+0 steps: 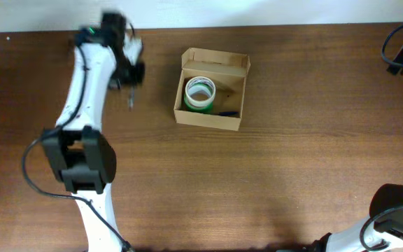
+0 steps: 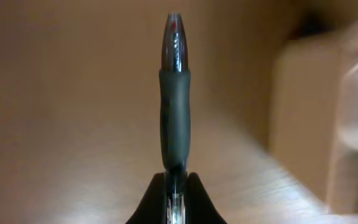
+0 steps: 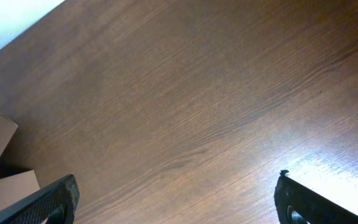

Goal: Pack container
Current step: 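Move left gripper to the grey pen and grasp it, then carry grey pen over the box with left gripper and release it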

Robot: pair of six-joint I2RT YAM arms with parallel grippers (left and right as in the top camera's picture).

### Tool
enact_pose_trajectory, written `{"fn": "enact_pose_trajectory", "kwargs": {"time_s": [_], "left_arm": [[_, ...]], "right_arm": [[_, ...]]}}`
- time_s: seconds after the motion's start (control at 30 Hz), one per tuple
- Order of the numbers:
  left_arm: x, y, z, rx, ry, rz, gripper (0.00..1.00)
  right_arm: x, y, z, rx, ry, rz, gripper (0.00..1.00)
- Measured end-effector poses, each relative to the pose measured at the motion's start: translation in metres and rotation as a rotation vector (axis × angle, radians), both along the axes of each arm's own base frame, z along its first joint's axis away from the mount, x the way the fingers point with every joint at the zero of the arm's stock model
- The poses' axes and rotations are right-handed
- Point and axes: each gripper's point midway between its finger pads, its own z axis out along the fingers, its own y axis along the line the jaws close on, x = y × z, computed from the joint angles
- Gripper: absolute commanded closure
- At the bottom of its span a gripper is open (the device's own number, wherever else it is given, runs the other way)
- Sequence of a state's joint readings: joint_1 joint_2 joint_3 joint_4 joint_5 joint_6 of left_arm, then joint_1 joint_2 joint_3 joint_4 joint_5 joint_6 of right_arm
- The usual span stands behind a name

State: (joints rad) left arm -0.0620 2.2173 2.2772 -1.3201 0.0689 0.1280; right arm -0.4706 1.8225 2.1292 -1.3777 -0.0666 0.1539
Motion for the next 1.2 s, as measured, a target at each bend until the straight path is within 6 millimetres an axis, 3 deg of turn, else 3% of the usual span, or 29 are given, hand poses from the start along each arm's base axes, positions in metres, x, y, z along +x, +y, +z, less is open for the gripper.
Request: {"fn": "enact_pose_trajectory", "kwargs": {"time_s": [0.1, 0.2, 0.3, 0.37, 0.5, 0.67, 0.77, 1.0, 1.1, 1.2], "left_arm": [[0.023, -0.017, 0.093, -0.011, -0.263, -0.121, 0.98], [0.016, -0.05, 0.17, 0.018, -0.481, -0.308, 0.98], [-0.01, -0.093, 0.212, 0.065, -0.603, -0.529, 0.98], [-0.032, -0.122, 0.217, 0.087, -0.613, -0.676, 0.98], [-0.073, -0.167, 0.186, 0.132, -0.503, -0.977, 0.98], [-0.085, -0.193, 0.137, 0.185, -0.386, -1.24, 0.98], [-0.083, -0.202, 0.094, 0.201, -0.294, -1.369, 0.98], [-0.072, -0.208, -0.016, 0.165, -0.06, -1.483, 0.98], [-0.071, -0.208, -0.04, 0.152, -0.008, -1.495, 0.98], [-0.071, -0.208, -0.05, 0.148, 0.011, -1.505, 0.98]], "right_arm": [[0.0, 0.0, 0.0, 0.0, 0.0, 0.0, 0.01], [0.0, 0.0, 0.0, 0.0, 0.0, 0.0, 0.01], [0.0, 0.0, 0.0, 0.0, 0.0, -0.001, 0.01], [0.0, 0.0, 0.0, 0.0, 0.0, 0.0, 0.01], [0.0, 0.0, 0.0, 0.0, 0.0, 0.0, 0.01], [0.0, 0.0, 0.0, -0.001, 0.0, 0.0, 0.01], [0.0, 0.0, 0.0, 0.0, 0.0, 0.0, 0.01], [0.0, 0.0, 0.0, -0.001, 0.0, 0.0, 0.01], [0.0, 0.0, 0.0, 0.0, 0.0, 0.0, 0.01], [0.0, 0.0, 0.0, 0.0, 0.0, 0.0, 0.01]]}}
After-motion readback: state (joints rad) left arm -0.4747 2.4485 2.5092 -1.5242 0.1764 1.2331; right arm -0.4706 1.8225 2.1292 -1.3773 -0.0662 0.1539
